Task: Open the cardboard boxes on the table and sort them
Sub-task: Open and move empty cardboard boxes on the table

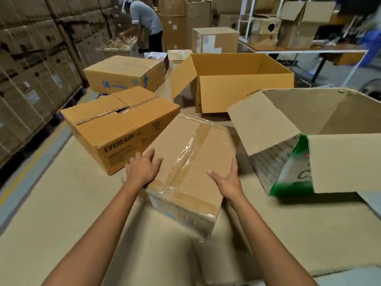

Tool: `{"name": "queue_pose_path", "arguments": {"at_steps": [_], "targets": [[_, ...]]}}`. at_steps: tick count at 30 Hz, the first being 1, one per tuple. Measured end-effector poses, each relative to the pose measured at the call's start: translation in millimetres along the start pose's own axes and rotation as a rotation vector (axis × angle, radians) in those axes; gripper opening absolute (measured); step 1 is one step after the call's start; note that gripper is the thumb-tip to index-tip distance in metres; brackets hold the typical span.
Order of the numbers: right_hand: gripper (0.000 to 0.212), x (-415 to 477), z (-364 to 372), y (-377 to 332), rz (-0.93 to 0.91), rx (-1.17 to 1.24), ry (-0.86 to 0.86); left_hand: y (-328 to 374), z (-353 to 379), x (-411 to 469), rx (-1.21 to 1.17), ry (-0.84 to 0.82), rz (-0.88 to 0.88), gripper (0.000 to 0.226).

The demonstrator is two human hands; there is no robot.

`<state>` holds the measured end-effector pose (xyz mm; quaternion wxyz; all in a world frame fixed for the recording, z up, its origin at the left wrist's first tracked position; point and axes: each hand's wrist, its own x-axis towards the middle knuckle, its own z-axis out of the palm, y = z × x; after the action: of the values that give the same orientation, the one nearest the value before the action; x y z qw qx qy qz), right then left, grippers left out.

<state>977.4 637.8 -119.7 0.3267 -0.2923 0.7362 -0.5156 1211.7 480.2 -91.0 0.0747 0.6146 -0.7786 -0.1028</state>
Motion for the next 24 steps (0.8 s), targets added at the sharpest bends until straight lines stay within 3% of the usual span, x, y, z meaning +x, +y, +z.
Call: {"name": "queue_pose_path", "arguments": {"at_steps": [3,7,11,13,16,20,24], "targets": [[0.115,-8,-4,6,0.051,0.036,0.037,-1,-1,-16,-0.004,-0.007,0.001,0.062],[0.070,-27,-14,15,0.034,0.194,-0.025,-1,-4,-53,0.011,-0.007,-0.030,0.062],[0.049,-57,-25,13,0.005,0.251,-0.108,-2,-7,-100,-0.007,-0.036,-0.089,0.065],[0.047,-77,-32,19,0.000,0.279,-0.142,-4,-8,-122,-0.009,-0.045,-0.113,0.065],[0.063,-110,-46,39,0.110,0.374,-0.153,-4,-11,-154,-0.018,-0.075,-0.155,0.064],[0.038,-151,-70,53,0.167,0.524,-0.148,-2,-11,-199,-0.013,-0.072,-0.167,0.066],[0.027,-174,-85,66,0.180,0.581,-0.103,-2,-10,-239,0.027,-0.064,-0.162,0.066]]}}
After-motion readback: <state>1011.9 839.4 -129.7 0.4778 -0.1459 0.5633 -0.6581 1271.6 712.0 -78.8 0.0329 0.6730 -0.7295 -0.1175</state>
